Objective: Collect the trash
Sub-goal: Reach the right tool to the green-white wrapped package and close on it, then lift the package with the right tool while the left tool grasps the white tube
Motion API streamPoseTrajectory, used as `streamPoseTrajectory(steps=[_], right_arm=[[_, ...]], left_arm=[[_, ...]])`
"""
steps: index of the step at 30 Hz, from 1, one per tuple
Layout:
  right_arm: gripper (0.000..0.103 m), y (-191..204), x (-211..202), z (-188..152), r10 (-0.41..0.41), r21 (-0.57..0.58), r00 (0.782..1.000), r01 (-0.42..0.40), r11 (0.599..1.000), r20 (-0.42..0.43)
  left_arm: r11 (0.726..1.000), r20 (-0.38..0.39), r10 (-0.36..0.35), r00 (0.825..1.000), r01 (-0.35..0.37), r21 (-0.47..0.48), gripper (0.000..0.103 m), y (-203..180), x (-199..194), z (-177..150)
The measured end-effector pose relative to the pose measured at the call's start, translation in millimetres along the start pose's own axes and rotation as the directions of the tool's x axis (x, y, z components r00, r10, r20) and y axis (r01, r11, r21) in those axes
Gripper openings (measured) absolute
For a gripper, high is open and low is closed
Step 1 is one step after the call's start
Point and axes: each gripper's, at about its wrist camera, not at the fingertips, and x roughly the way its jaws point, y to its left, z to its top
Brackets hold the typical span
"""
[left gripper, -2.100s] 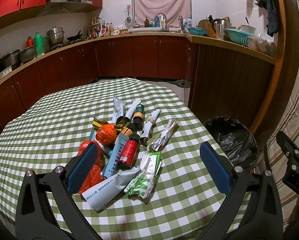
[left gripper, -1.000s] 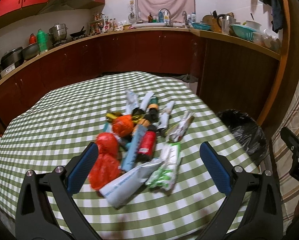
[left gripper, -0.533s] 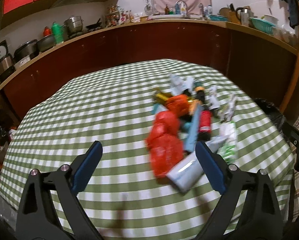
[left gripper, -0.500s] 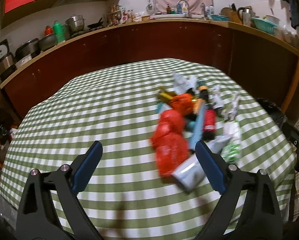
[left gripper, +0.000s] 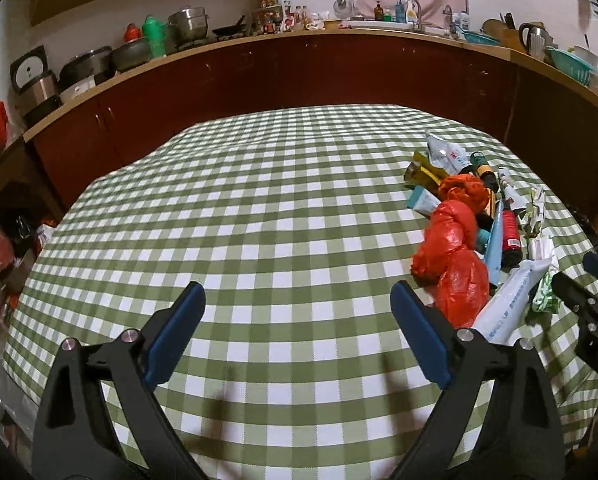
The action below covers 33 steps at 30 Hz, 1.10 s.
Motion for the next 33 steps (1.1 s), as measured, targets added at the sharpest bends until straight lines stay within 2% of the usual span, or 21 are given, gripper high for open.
streamPoseTrajectory(steps=[5,10,14,23,24,26,28,33], right_arm=[[0.06,5,4,-1,-0.009,-0.007,1.0,0.009,1.0,-0.011],[0.06,-6,3,-1,-0.098,-0.013,0.995,0.098,0.995,-0.007],[0.06,-15,0,1,-0.085,0.016,0.996,0.085,0.996,-0.004],[0.06,-5,14,5,-0.05,-0.009,0.999,0.05,0.999,-0.012],[0.059,-4,16,5,-0.049,-0.013,0.999,0.049,0.999,-0.016],[0.05,-4,19,4,-0.028,-0.013,0.999,0.028,1.0,-0.023],[0.034,-5,21,3,-0.002,-0.008,0.999,0.002,1.0,-0.032],[0.032,-6,19,0,0.009,-0.013,1.0,-0.009,1.0,-0.027]], left_arm=[[1.0,-0.004,-0.022,1.0,0.022,0.002,0.091,-4,1,-2],[0.999,-0.007,-0.036,0.999,0.036,0.004,0.091,-10,4,-2],[0.999,-0.003,-0.04,0.999,0.04,0.009,0.091,-14,5,-2],[0.998,-0.016,-0.047,0.999,0.047,0.029,0.091,-25,7,-6],[0.998,-0.018,-0.05,0.999,0.051,0.031,0.091,-26,7,-6],[0.998,-0.019,-0.057,0.998,0.058,0.036,0.091,-30,7,-6],[0.997,-0.02,-0.062,0.998,0.063,0.044,0.091,-35,7,-7],[0.996,-0.025,-0.076,0.997,0.078,0.052,0.091,-44,8,-7]])
